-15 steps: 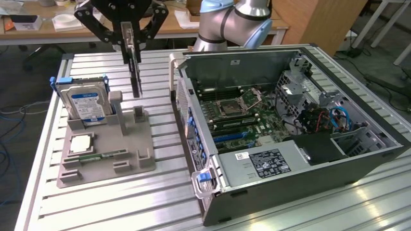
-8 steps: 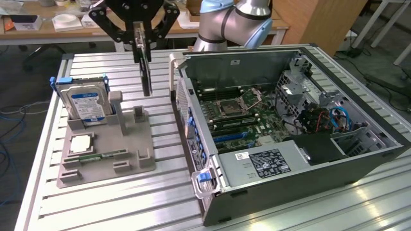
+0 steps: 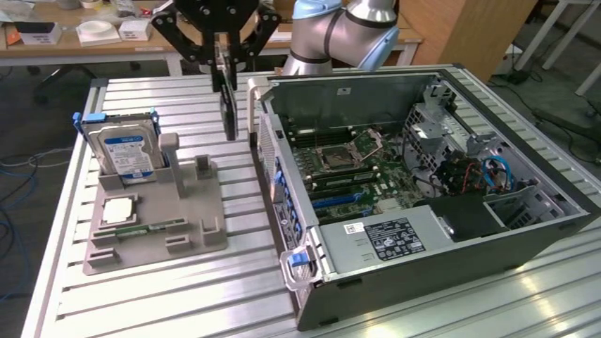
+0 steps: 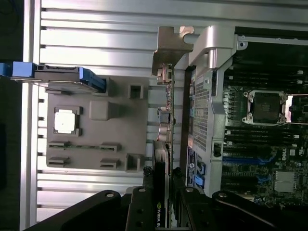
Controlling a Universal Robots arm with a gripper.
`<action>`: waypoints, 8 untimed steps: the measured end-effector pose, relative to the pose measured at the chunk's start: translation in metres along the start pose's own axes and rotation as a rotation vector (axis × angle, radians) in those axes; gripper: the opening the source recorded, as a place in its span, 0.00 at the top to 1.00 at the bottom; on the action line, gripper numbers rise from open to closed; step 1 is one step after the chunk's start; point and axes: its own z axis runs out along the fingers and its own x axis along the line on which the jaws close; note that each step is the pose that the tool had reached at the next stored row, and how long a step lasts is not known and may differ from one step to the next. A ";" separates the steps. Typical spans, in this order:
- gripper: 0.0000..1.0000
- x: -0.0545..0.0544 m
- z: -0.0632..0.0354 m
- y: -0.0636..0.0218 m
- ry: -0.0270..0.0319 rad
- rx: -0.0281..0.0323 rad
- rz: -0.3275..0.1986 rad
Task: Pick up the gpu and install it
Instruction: 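Pick up the gpu and move the gpu toward the slot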
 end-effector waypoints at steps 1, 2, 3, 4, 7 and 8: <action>0.74 -0.002 0.0000 -0.0005 0.0004 0.0000 0.000; 0.74 -0.005 0.0000 -0.0010 0.0007 -0.0001 0.000; 0.74 -0.007 0.0000 -0.0014 0.0010 -0.0002 0.000; 0.74 -0.010 0.0000 -0.0019 0.0013 -0.0003 0.000; 0.74 -0.017 0.0000 -0.0032 0.0022 -0.0006 0.000; 0.74 -0.019 0.0001 -0.0036 0.0025 -0.0007 0.000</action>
